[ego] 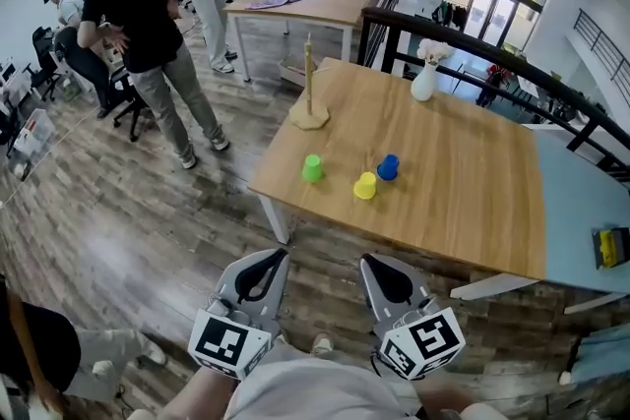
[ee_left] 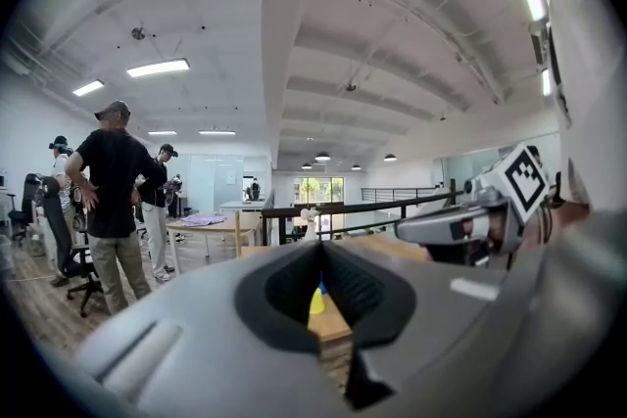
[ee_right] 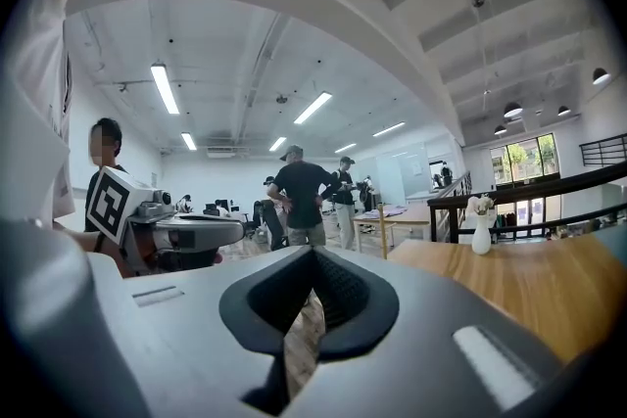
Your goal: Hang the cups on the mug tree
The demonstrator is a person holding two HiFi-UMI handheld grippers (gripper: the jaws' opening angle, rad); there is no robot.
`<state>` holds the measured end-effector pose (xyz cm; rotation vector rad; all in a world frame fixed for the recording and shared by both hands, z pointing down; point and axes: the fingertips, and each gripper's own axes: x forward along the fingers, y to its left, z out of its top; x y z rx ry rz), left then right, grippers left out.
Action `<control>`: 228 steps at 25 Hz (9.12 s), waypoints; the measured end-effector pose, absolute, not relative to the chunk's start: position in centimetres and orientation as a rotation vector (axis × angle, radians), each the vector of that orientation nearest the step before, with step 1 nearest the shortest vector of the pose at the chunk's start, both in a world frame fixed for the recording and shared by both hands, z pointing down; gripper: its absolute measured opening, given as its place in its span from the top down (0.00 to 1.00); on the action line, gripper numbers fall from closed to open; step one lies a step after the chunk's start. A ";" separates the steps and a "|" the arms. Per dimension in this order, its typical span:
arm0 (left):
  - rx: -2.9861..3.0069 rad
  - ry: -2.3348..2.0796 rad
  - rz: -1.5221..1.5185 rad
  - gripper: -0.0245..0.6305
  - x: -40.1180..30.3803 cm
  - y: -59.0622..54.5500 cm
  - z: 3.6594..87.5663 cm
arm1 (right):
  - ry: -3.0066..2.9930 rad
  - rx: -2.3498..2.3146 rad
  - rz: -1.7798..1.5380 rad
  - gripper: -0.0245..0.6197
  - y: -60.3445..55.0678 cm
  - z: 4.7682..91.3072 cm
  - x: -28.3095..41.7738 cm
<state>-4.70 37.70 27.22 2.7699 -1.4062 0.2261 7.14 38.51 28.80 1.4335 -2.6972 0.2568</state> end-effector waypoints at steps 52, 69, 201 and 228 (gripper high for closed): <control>2.768 -1.333 0.222 0.96 -12.8 13.5 29.3 | -2.613 1.466 0.241 0.96 14.9 29.4 -0.8; 2.857 -1.152 0.250 0.96 -16.9 1.8 29.9 | -2.546 1.592 0.195 0.96 3.4 27.8 -6.6; 2.812 -1.270 0.237 0.96 -9.0 -5.6 25.8 | -2.611 1.543 0.026 0.60 -5.4 24.1 -1.2; 2.851 -1.276 0.252 0.96 -7.3 -15.5 27.2 | -2.504 1.615 0.008 0.60 -17.6 26.5 -0.9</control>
